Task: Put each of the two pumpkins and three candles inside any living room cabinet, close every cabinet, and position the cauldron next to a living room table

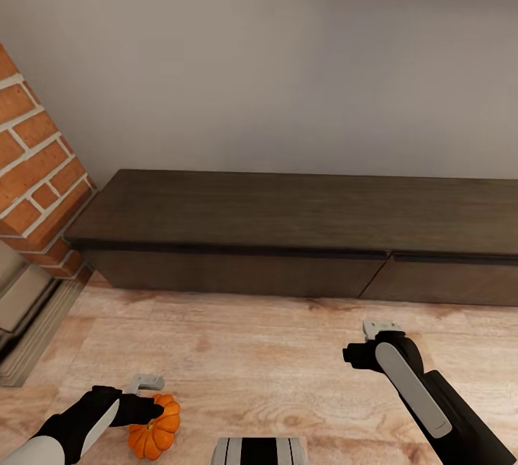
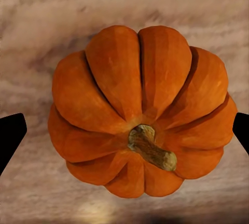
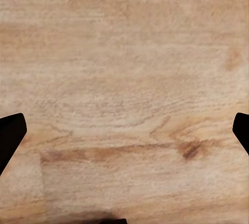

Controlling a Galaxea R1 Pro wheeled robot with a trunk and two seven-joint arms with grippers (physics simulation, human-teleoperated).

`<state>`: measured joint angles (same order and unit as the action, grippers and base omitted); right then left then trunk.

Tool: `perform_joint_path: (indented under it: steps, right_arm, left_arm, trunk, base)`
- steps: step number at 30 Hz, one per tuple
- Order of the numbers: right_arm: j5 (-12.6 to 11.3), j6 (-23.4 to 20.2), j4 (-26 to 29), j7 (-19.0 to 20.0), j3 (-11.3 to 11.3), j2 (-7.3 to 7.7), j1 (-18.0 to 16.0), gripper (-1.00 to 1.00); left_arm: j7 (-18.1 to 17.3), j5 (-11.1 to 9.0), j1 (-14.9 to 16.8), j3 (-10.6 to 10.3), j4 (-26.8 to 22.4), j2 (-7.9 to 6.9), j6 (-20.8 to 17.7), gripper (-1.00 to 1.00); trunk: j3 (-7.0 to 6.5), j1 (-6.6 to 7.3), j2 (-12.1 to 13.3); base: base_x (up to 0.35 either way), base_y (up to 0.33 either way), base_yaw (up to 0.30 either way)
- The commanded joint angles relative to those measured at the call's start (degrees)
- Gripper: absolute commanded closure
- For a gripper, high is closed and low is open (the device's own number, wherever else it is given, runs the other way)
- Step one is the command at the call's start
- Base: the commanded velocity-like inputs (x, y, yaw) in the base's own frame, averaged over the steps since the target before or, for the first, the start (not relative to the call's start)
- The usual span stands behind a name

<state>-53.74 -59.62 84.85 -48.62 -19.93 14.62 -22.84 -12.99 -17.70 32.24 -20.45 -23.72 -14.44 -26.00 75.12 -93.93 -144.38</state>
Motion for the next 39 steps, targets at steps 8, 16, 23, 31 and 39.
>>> perform_joint_path:
  steps: [8, 16, 23, 31, 39]
  right_arm:
    - [-0.52, -0.15, 0.05, -0.60, -0.14, 0.05, -0.06, -1.00]
    - [-0.53, -0.15, 0.05, -0.60, -0.12, 0.05, -0.04, -1.00]
    - [-0.57, -0.15, 0.05, -0.60, -0.14, 0.05, -0.07, -1.00]
    - [-0.58, -0.15, 0.05, -0.60, -0.19, -0.01, -0.09, -1.00]
    - [-0.56, -0.15, 0.05, -0.60, -0.18, -0.03, -0.09, -1.00]
  left_arm:
    - [0.03, -0.39, 0.00, -0.27, -0.09, -0.06, -0.28, -1.00]
    - [-0.01, -0.35, 0.02, -0.28, -0.09, -0.06, -0.28, -1.00]
    - [0.01, -0.43, 0.02, -0.25, -0.09, -0.06, -0.28, -1.00]
    - [-0.01, -0.49, 0.02, -0.26, -0.09, -0.06, -0.28, -1.00]
    - [-0.01, -0.48, 0.02, -0.23, -0.09, -0.06, -0.25, -1.00]
  trunk:
    - [1.15, -0.12, -0.09]
    - [1.37, -0.14, -0.10]
    - [1.82, -0.20, -0.13]
    - [2.48, -0.27, -0.17]
    - [3.59, -0.40, -0.23]
  base:
    - [0.000, 0.000, 0.000]
    - [0.000, 0.000, 0.000]
    - [0.000, 0.000, 0.000]
    - [0.000, 0.000, 0.000]
    - [0.000, 0.000, 0.000]
